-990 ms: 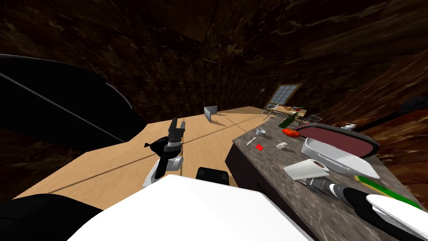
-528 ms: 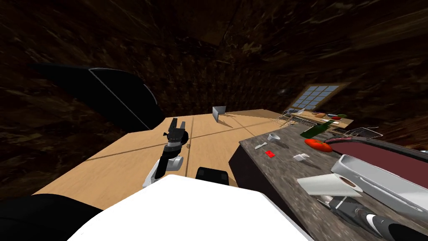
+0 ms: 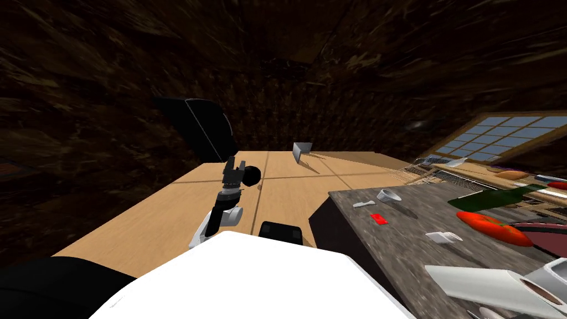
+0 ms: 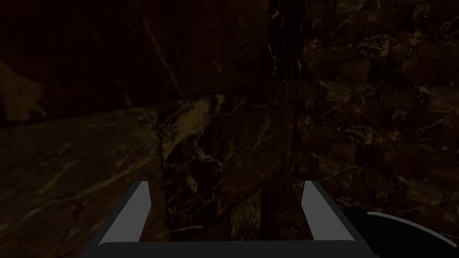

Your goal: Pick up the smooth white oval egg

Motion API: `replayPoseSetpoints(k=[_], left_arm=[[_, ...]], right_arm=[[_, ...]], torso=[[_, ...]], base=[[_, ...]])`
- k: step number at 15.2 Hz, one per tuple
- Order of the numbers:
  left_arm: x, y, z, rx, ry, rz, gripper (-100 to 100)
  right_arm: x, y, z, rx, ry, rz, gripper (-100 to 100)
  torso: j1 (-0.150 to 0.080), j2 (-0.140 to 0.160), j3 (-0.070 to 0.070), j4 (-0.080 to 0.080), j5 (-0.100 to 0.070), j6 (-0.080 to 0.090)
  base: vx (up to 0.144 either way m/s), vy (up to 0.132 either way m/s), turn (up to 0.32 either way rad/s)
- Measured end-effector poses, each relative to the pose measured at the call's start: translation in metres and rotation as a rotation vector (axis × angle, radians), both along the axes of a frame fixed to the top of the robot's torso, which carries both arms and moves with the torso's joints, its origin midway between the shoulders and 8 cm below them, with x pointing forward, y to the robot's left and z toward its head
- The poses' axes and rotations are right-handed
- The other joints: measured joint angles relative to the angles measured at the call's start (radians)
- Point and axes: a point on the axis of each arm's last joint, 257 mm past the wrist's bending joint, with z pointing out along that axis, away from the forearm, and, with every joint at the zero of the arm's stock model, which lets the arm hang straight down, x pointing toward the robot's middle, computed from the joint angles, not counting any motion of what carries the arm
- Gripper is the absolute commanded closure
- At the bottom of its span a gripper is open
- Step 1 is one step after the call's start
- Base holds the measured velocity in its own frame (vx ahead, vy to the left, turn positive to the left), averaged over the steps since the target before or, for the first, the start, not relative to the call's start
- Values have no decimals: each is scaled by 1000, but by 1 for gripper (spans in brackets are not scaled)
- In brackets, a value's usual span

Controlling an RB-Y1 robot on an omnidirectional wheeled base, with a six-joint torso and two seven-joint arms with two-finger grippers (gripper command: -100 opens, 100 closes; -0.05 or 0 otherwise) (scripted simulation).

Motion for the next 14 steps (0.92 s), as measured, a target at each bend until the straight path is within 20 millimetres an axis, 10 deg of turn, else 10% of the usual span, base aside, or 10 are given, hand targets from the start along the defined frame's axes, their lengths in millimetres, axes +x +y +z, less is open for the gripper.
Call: replayPoseSetpoints(k=[7,8,14], left_arm=[[0,0,0,0,0,0,0],[0,0,0,0,0,0,0],[0,0,0,0,1,1,0]], right_arm=[[-93,-16,4,-15,14,-166,-100],[-94,-17,5,-17,12,-170,100],[-83,-15,6,-15,9,-148,100]], torso=[[-1,0,0,0,0,2],[-2,-2,-1,0,0,2],[-4,-7,-4,-1,-1,4]], base=[[-75,25,282],[-11,4,-2],[17,-9,-130]])
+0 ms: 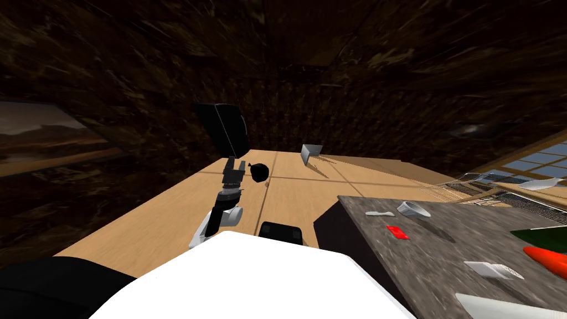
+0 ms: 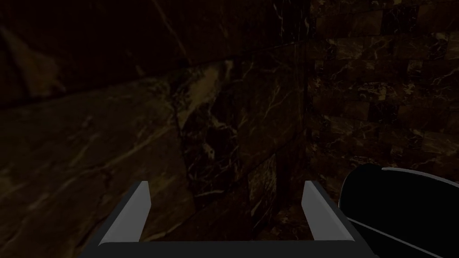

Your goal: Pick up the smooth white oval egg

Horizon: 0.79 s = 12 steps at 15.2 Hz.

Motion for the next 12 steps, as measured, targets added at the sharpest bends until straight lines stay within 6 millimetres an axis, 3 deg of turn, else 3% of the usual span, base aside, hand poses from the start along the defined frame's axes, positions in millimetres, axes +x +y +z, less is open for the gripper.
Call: replayPoseSetpoints(k=[3,5,9,12], left_arm=[[0,0,0,0,0,0,0],[0,0,0,0,0,0,0],[0,0,0,0,0,0,0],[0,0,0,0,0,0,0]], right_arm=[[40,8,-1,6,1,73,100],[50,6,-3,7,-2,84,100],[114,16,-2,9,-15,200,100],[137,23,0,12,-16,242,100]], torso=[[-2,-5,-3,-1,0,0],[-1,-4,-2,-1,-1,-3],[-1,-6,-4,-1,0,-1],[0,-4,-2,-1,1,-2]], base=[[101,-37,-391],[55,-10,-185],[87,-18,-355],[48,-12,-236]])
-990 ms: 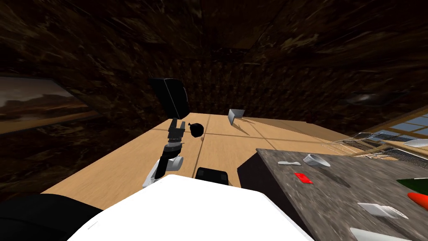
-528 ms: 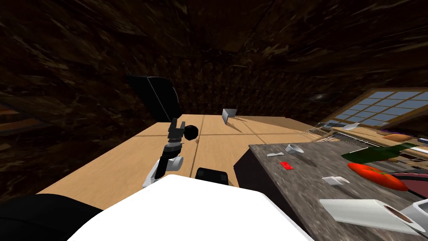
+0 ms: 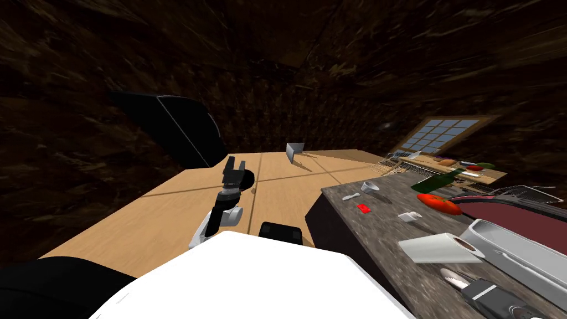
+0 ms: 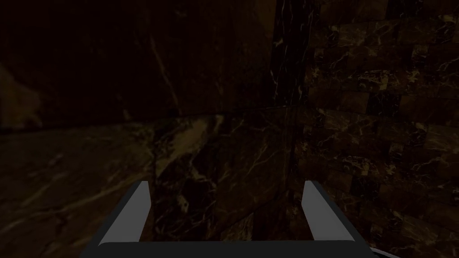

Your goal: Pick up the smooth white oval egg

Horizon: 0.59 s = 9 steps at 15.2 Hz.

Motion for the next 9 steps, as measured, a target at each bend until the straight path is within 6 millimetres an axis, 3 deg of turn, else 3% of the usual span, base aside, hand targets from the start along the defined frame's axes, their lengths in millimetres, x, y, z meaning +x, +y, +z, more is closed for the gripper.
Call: replayPoseSetpoints(k=[2,6,9], left_arm=[[0,0,0,0,0,0,0],[0,0,0,0,0,0,0],[0,0,0,0,0,0,0]], right_arm=[[17,9,0,1,4,39,100],[70,29,7,-6,-3,141,100],[95,47,11,-7,3,205,100]], torso=[[0,1,0,0,-1,0],[1,-2,-1,0,0,1],[1,-1,-1,0,0,1]], base=[[65,-13,-288],[92,-2,-371],[79,1,-320]])
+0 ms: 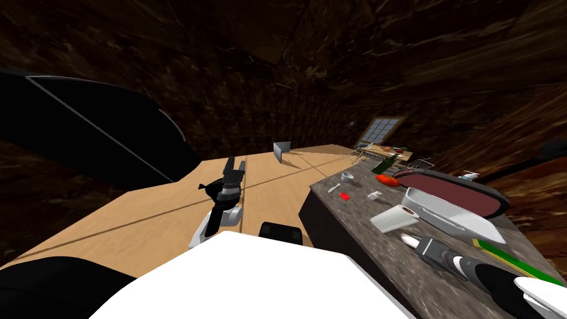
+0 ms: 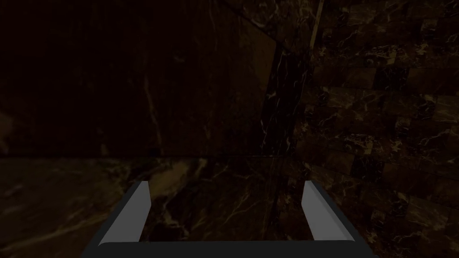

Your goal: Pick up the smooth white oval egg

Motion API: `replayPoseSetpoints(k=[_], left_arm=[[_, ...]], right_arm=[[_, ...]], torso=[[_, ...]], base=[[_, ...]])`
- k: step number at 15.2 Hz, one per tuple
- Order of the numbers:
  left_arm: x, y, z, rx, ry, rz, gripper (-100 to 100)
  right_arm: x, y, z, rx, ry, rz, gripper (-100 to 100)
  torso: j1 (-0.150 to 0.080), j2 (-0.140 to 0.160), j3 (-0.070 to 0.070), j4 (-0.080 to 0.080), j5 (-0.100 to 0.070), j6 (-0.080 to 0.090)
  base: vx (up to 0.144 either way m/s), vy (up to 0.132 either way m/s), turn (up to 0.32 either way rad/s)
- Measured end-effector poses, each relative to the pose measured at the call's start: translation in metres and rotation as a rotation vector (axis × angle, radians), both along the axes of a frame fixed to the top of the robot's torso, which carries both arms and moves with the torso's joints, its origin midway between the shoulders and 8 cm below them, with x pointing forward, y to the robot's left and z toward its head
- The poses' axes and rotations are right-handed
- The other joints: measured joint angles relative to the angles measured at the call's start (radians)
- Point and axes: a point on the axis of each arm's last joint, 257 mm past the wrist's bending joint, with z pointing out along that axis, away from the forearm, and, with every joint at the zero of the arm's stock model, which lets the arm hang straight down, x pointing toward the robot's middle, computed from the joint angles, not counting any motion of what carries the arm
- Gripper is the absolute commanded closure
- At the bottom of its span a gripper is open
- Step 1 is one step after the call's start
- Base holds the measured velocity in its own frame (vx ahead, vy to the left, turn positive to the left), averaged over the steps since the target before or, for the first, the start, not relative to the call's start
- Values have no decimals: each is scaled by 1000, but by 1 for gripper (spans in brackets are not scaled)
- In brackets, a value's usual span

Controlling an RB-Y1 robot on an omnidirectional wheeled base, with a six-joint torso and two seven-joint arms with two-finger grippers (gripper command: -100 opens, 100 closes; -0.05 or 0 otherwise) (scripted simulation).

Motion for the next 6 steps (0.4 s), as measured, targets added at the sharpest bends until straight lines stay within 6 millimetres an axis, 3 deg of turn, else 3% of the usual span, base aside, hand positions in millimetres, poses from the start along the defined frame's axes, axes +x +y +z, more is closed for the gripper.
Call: replayPoseSetpoints(k=[2,4,6], left_arm=[[0,0,0,0,0,0,0],[0,0,0,0,0,0,0],[0,0,0,0,0,0,0]], right_arm=[[14,5,2,-4,3,27,100],[34,16,9,-11,5,78,100],[48,24,10,-16,6,111,100]], torso=[[-1,1,0,0,0,-1],[-1,0,0,0,1,1],[-1,0,0,0,0,-1]], base=[[75,1,-335],[107,-6,-468],[53,16,-133]])
